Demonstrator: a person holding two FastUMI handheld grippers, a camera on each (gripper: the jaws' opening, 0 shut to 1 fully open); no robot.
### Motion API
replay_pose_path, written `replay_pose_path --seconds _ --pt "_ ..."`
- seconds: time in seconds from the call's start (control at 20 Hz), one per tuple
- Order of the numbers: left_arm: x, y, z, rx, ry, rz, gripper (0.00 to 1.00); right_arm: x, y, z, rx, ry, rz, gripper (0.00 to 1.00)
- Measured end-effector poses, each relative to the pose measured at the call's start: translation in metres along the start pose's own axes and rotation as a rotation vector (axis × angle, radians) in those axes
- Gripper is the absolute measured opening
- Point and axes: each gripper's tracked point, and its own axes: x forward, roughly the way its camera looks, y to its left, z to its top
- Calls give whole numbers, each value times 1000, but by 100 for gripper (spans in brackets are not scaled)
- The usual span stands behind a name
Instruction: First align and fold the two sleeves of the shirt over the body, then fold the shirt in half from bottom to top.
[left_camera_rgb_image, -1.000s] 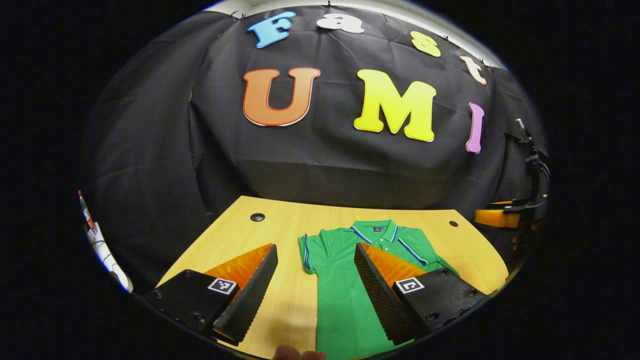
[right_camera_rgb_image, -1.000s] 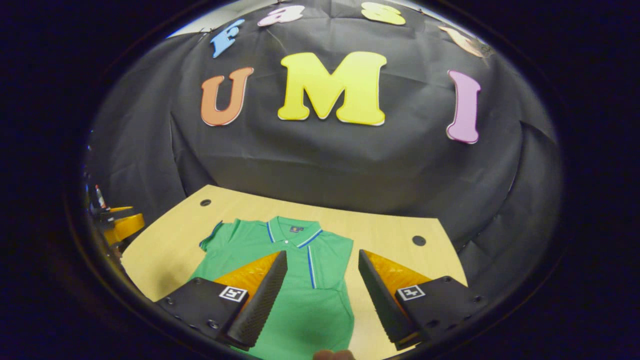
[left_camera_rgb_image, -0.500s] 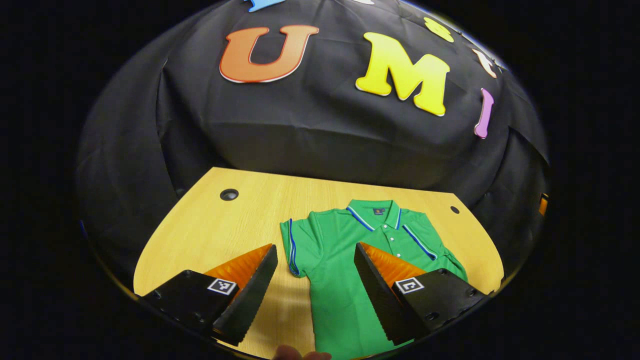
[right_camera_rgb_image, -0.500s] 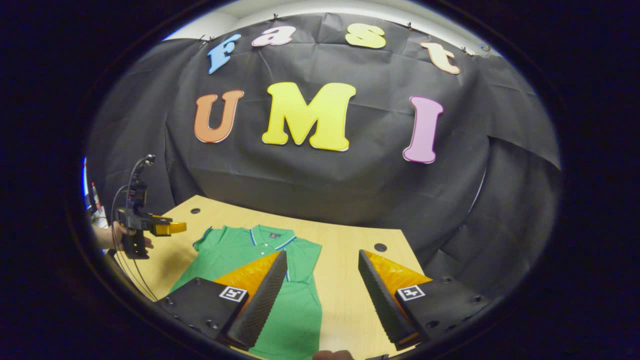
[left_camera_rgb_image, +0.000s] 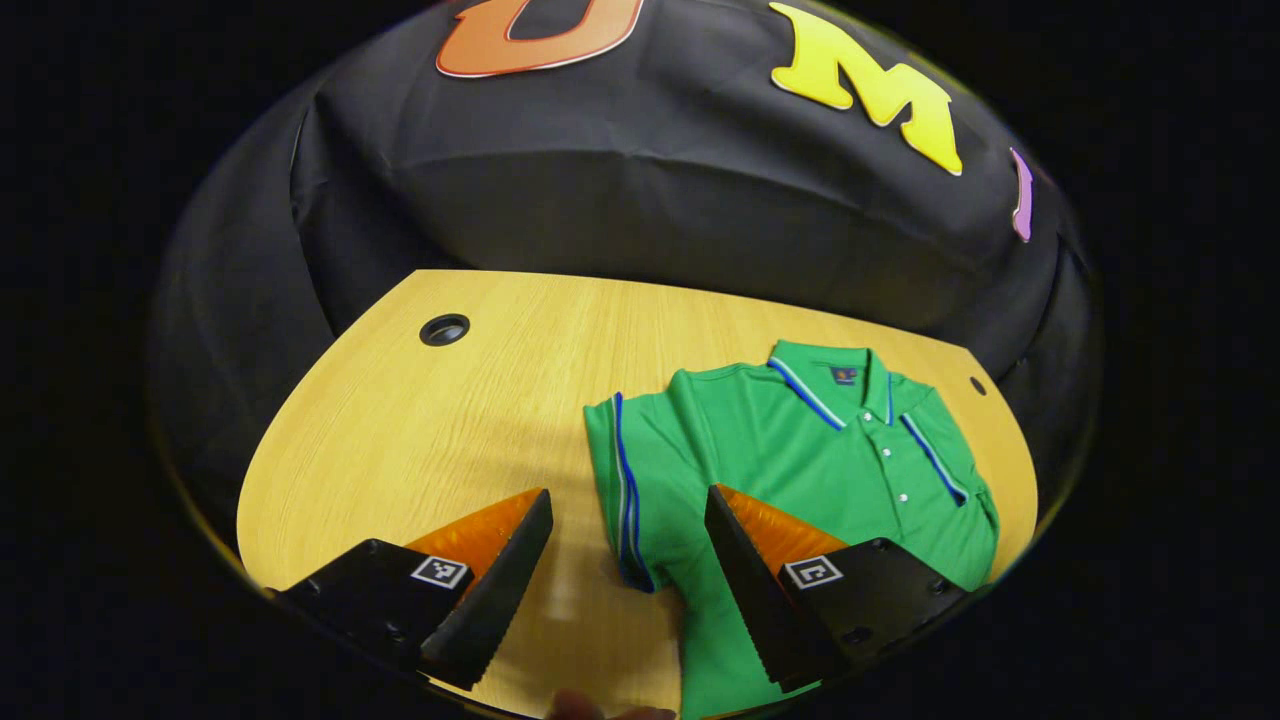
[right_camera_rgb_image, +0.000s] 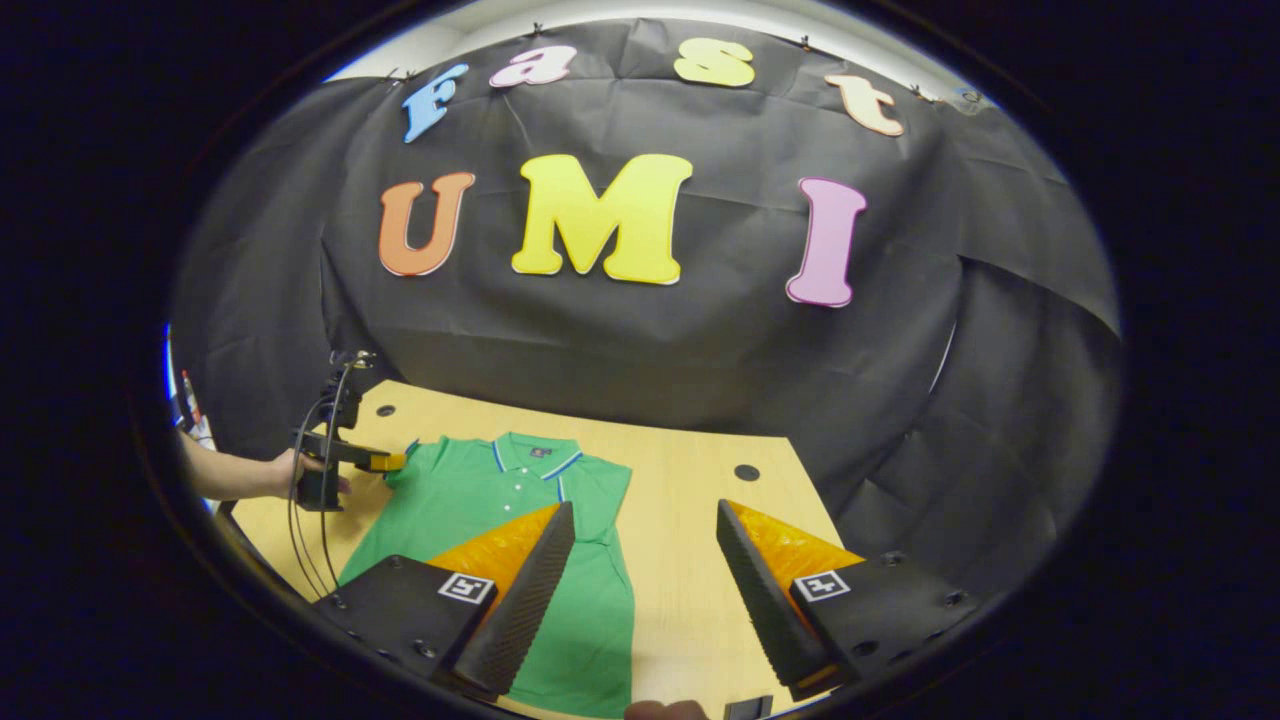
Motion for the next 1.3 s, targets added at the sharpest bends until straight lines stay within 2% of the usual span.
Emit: replay_pose_path --seconds 0.15,0.3,0.35,0.4,0.45,0.5,0.55,0.6,0.75,0.95,1.1,1.3 --pt "18 6 -4 1 19 4 97 6 -1 -6 63 30 2 90" --pt "28 12 -2 32 25 16 90 14 -8 -9 117 41 -14 93" --pt "29 13 -3 40 24 21 85 15 -9 -11 127 47 -15 90" --pt "31 17 -1 36 14 32 85 17 -9 -14 136 54 -15 90" --pt "31 24 -1 32 10 60 62 19 -9 -16 141 58 -16 90" --pt "31 28 0 26 -1 80 59 21 -10 -18 142 60 -21 93" --pt "31 30 -1 20 -2 92 31 22 -11 -20 140 66 -24 93" --pt "30 28 0 22 -4 85 23 23 -10 -24 136 72 -25 96" --pt "29 19 4 31 -13 46 6 23 -9 -32 129 86 -25 93" --pt "17 7 26 68 -50 20 3 26 -13 -33 116 77 -42 90" --pt "3 -8 43 91 -78 0 3 25 -19 -34 127 69 -72 95" --pt "-14 -44 63 120 -115 -36 3 16 -33 -37 159 64 -96 95"
